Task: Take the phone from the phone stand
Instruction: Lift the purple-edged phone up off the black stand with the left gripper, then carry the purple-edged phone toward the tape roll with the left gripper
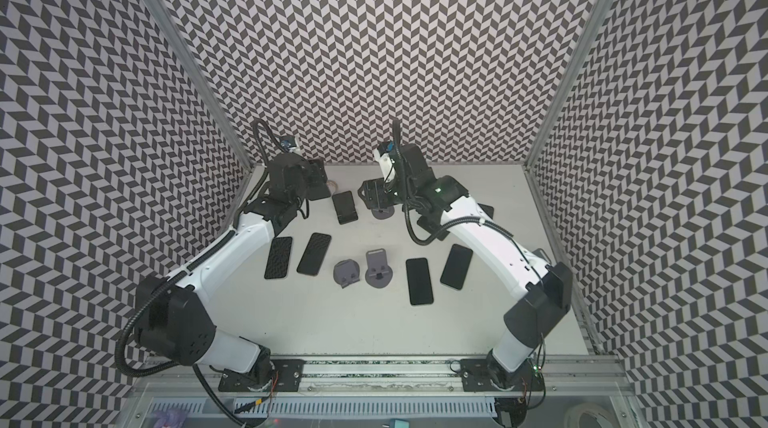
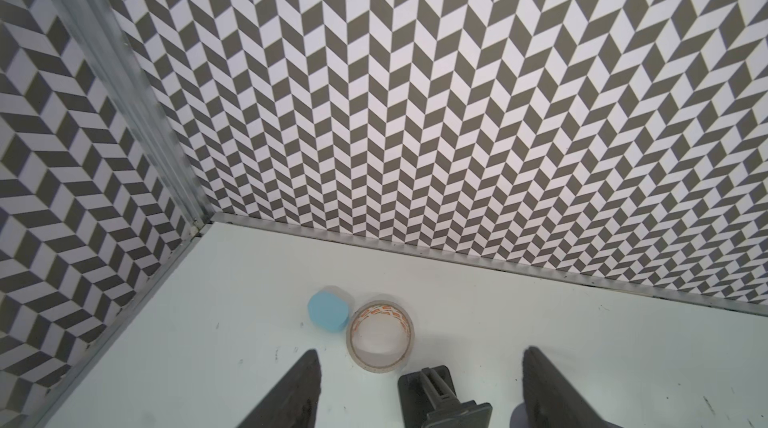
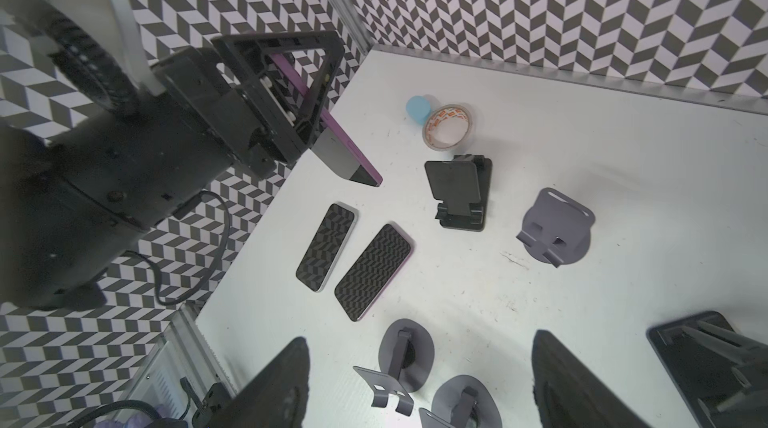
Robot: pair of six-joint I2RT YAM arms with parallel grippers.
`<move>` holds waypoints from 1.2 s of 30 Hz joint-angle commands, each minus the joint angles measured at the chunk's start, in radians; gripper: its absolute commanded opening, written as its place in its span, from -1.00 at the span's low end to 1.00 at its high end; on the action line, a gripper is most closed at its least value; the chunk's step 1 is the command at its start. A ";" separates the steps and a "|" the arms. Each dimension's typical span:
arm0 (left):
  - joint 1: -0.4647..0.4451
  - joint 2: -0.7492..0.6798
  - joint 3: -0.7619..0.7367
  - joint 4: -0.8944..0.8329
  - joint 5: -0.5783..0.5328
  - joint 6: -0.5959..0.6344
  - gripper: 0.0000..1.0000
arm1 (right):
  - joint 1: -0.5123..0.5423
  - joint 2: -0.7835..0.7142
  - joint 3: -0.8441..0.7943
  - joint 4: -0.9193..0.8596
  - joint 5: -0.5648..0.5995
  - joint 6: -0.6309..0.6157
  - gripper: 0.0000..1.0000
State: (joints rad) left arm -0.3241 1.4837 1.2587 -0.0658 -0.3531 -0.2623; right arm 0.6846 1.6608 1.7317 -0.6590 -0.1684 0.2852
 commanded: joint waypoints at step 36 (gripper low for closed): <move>0.273 0.366 0.195 -0.249 0.301 0.156 -0.06 | 0.093 0.151 0.167 -0.034 -0.034 0.011 0.60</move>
State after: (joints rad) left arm -0.0582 1.8305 1.3952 -0.2974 -0.0811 -0.1440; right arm 0.7670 1.8183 1.8820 -0.6949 -0.2131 0.3004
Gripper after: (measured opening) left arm 0.717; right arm 0.801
